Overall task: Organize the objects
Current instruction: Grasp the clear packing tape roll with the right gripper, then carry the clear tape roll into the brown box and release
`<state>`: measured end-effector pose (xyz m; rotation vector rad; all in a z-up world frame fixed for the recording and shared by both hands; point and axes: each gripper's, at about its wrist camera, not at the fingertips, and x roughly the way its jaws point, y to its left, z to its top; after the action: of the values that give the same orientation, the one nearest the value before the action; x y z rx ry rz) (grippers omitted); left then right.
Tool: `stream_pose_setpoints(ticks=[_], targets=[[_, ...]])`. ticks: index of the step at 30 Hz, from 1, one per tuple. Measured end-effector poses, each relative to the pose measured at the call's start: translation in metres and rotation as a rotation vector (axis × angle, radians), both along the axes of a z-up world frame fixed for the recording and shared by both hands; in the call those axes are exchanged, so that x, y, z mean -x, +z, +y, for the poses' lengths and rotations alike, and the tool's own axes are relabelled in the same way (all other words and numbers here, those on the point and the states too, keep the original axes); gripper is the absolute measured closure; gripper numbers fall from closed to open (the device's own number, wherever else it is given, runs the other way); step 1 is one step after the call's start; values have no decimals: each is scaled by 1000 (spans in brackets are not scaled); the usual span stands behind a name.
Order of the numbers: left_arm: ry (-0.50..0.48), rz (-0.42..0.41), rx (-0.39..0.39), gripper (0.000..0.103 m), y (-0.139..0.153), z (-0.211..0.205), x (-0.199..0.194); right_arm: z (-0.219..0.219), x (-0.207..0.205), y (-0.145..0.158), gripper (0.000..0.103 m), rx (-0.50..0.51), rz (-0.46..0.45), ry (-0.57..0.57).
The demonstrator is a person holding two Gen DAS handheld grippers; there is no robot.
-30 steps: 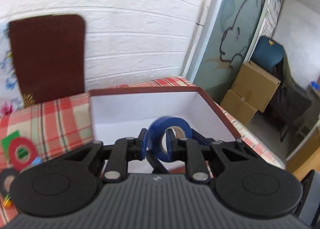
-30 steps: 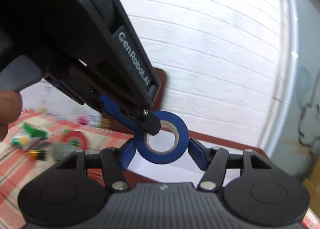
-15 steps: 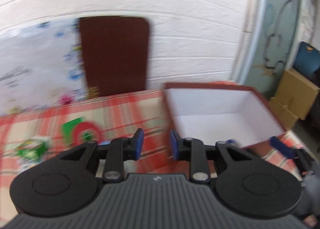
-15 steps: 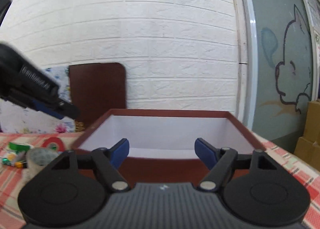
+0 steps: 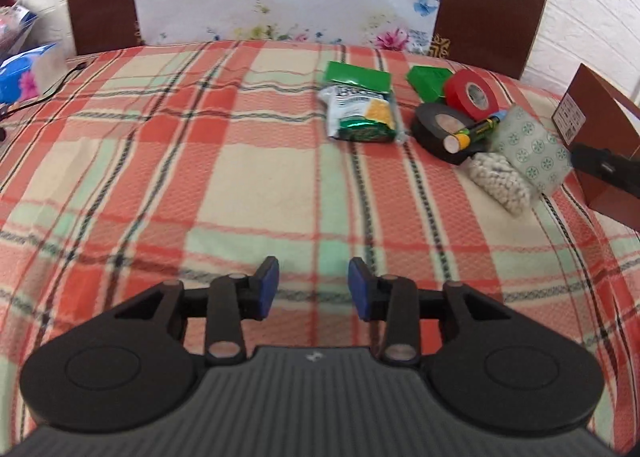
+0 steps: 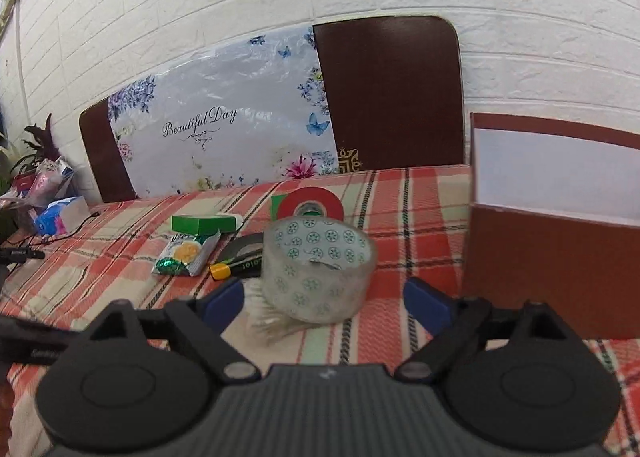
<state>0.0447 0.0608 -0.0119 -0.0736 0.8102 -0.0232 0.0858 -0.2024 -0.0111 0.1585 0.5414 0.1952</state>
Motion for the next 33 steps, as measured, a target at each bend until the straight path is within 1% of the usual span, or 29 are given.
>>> stream_pose_setpoints(ticks=[2, 3, 4, 5, 7, 8, 10, 12, 14, 16, 18, 20, 21, 22, 24, 27, 28, 30, 32, 33], targets=[[2, -7, 25, 61, 3, 6, 4, 9, -34, -11, 0, 14, 59, -37], [-1, -12, 40, 61, 3, 10, 6, 12, -46, -17, 2, 18, 81, -50], [-3, -18, 53, 61, 5, 12, 6, 14, -56, -23, 9, 23, 102, -43], [-7, -26, 64, 61, 7, 14, 7, 14, -62, -27, 11, 18, 113, -41], [-25, -45, 84, 61, 11, 15, 8, 14, -53, -24, 13, 15, 98, -65], [-37, -56, 95, 61, 13, 16, 8, 14, -44, -19, 13, 27, 81, -65], [-66, -66, 127, 61, 17, 12, 8, 15, -14, -8, 14, 70, 29, -21], [-119, -65, 164, 61, 21, 1, 6, 15, 25, -1, 14, 147, -17, 16], [-190, -58, 180, 61, 25, -19, 7, 11, 67, -1, 14, 222, -56, 31], [-270, -42, 194, 61, 27, -43, 5, 5, 104, -9, 15, 296, -64, 26], [-358, -14, 221, 61, 28, -70, 3, -2, 135, -14, 15, 332, -97, 20], [-434, 17, 240, 58, 30, -97, 2, -2, 150, -21, 10, 396, -78, 9], [-467, 32, 247, 56, 31, -110, 2, -2, 154, -23, 8, 409, -70, 15], [-494, 46, 250, 56, 31, -121, 3, -4, 156, -25, 8, 398, -59, 32], [-527, 75, 237, 56, 29, -141, 5, -6, 159, -28, 8, 367, -42, 43], [-554, 78, 173, 56, 28, -161, 14, -10, 160, -29, 7, 357, -44, 41], [-563, 71, 137, 56, 27, -165, 17, -13, 162, -29, 7, 344, -48, 41], [-564, 68, 38, 57, 20, -177, 21, -20, 163, -30, 6, 315, -49, 38], [-562, 108, -7, 58, 9, -185, 17, -26, 162, -34, 5, 279, -34, 37], [-564, 128, -11, 66, 2, -188, 15, -27, 160, -37, 5, 263, -21, 39]])
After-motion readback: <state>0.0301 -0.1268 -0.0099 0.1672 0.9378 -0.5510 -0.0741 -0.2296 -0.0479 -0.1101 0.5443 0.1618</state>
